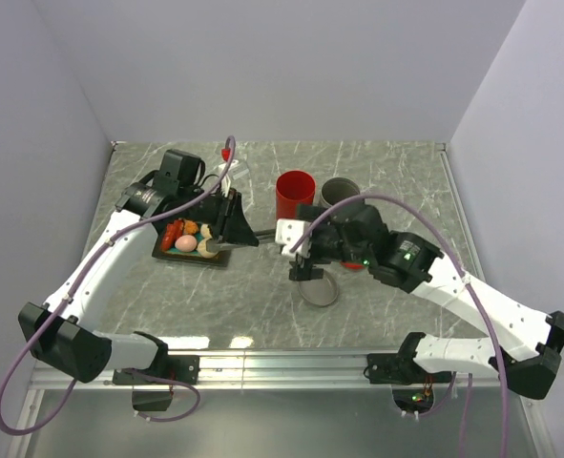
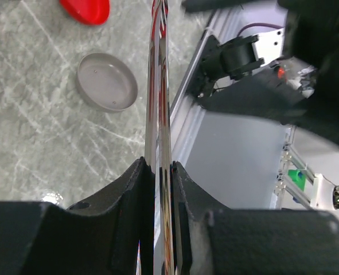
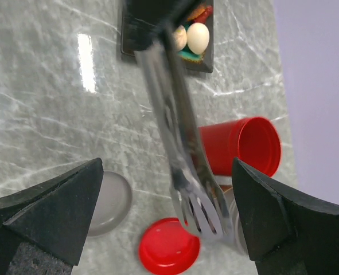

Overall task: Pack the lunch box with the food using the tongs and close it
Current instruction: Pass the clamp from the left arm to the right

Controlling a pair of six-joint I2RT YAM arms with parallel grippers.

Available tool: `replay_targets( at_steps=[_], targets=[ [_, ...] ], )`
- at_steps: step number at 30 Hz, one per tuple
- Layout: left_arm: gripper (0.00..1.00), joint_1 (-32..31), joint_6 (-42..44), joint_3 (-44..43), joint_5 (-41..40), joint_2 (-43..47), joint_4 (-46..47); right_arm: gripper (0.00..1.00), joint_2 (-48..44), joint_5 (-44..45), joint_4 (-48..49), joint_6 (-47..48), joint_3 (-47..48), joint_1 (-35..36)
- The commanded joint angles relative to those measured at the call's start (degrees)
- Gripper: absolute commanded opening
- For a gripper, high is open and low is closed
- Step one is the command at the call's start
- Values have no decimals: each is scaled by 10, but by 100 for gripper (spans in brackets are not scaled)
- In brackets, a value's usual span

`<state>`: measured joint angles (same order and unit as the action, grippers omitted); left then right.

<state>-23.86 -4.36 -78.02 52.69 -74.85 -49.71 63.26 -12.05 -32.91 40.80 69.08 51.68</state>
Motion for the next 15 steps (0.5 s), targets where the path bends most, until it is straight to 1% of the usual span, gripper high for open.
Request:
replay_targets(
  at_steps=[1,7,12,14,15],
  targets=[
    [10,6,-18,0,53,8,30,100,9,73,60,54,-17,39],
    [10,6,-21,10,66,9,31,100,39,139,111,83,-35,65],
    [10,6,-21,25,85,11,31,98,51,171,147,120,-45,78],
    [10,6,-23,27,89,8,33,96,58,175,151,133,-47,80],
    [10,6,-24,27,92,8,32,90,60,176,150,137,-47,80]
  ],
)
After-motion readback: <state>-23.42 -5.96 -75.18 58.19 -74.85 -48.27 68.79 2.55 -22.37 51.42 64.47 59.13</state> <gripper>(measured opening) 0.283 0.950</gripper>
